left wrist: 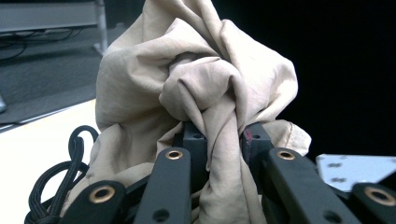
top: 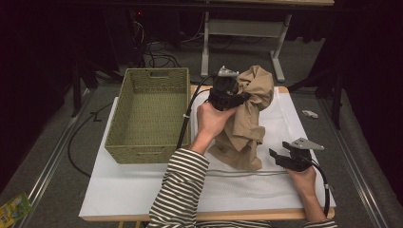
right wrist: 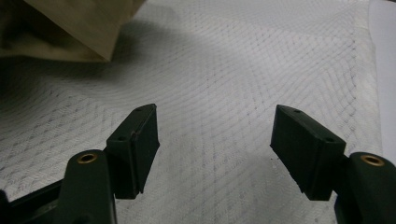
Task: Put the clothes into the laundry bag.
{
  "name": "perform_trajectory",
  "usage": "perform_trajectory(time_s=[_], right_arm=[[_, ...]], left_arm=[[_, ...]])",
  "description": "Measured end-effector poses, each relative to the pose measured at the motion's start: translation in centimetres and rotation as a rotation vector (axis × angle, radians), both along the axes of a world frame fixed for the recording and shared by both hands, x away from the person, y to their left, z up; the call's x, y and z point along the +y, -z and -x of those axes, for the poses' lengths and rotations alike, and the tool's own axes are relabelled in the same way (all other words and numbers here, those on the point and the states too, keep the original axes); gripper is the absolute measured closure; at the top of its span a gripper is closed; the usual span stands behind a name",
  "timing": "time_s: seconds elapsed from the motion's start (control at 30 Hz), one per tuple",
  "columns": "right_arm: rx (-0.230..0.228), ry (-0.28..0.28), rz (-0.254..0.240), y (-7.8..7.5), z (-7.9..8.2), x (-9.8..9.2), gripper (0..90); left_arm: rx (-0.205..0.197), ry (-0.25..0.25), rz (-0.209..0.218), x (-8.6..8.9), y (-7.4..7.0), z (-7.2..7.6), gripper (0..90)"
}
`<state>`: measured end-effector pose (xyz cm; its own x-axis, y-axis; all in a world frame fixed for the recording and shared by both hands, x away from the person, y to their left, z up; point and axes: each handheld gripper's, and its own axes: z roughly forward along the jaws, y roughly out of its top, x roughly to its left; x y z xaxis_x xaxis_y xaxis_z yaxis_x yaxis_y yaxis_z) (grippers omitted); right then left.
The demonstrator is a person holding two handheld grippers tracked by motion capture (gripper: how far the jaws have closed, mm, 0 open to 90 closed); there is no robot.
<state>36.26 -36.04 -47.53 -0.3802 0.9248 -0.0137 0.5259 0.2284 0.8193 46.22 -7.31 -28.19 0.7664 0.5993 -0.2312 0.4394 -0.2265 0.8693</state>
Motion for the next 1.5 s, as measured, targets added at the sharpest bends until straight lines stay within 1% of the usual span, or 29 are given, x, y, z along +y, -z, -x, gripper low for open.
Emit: perform_trajectory(time_s=[0.1, 0.2, 0.3, 0.4, 0.5, 0.67, 0.8, 0.9, 1.0, 1.13, 1.23, 1.33, 1.4, 1.5], right_arm=[[-0.003, -0.006, 0.004, 0.0, 0.0, 0.1, 32.0], [-0.003, -0.003, 0.005, 0.0, 0.1, 0.1, 32.0], [-0.010, 0.003, 0.003, 0.0, 0.1, 0.0, 32.2], [-0.014, -0.001, 0.012, 0.0, 0.1, 0.0, 32.5], [-0.018, -0.004, 0.014, 0.0, 0.1, 0.0, 32.5], [-0.012, 0.000, 0.016, 0.0, 0.1, 0.1, 32.5], [-0.014, 0.002, 0.014, 0.0, 0.1, 0.1, 32.6], [-0.015, 0.003, 0.013, 0.0, 0.1, 0.1, 32.6], [-0.014, 0.001, 0.016, 0.0, 0.1, 0.1, 32.6], [-0.015, 0.002, 0.014, 0.0, 0.1, 0.1, 32.6], [-0.014, 0.000, 0.015, 0.0, 0.1, 0.1, 32.6], [-0.016, 0.000, 0.014, 0.0, 0.1, 0.1, 32.7], [-0.011, 0.003, 0.018, 0.0, 0.1, 0.1, 32.8], [-0.014, 0.001, 0.014, 0.0, 0.1, 0.1, 33.0]], left_arm=[[0.011, -0.016, -0.046, -0.6, 1.5, -0.5, 76.3], [0.023, -0.027, -0.072, -1.3, 3.2, -0.9, 76.1], [0.026, -0.031, -0.082, -1.6, 4.3, -1.1, 75.8], [0.010, -0.039, -0.092, -1.9, 5.2, -0.9, 75.0], [-0.015, -0.047, -0.100, -2.0, 5.9, -0.8, 73.4], [-0.030, -0.045, -0.133, -2.3, 7.5, -0.6, 71.3], [-0.009, -0.039, -0.149, -2.7, 9.1, -0.6, 70.1], [-0.005, -0.034, -0.171, -3.2, 10.3, -0.5, 69.4], [-0.003, -0.028, -0.191, -3.6, 11.1, -0.4, 68.8], [0.006, -0.024, -0.233, -4.3, 12.3, -0.4, 67.9], [0.027, -0.019, -0.265, -4.8, 13.4, -0.6, 66.9], [0.024, -0.025, -0.287, -5.3, 14.5, -0.5, 65.8], [0.023, -0.025, -0.310, -5.6, 15.1, -0.5, 65.2], [0.053, -0.026, -0.314, -5.8, 15.8, -0.8, 63.0]])
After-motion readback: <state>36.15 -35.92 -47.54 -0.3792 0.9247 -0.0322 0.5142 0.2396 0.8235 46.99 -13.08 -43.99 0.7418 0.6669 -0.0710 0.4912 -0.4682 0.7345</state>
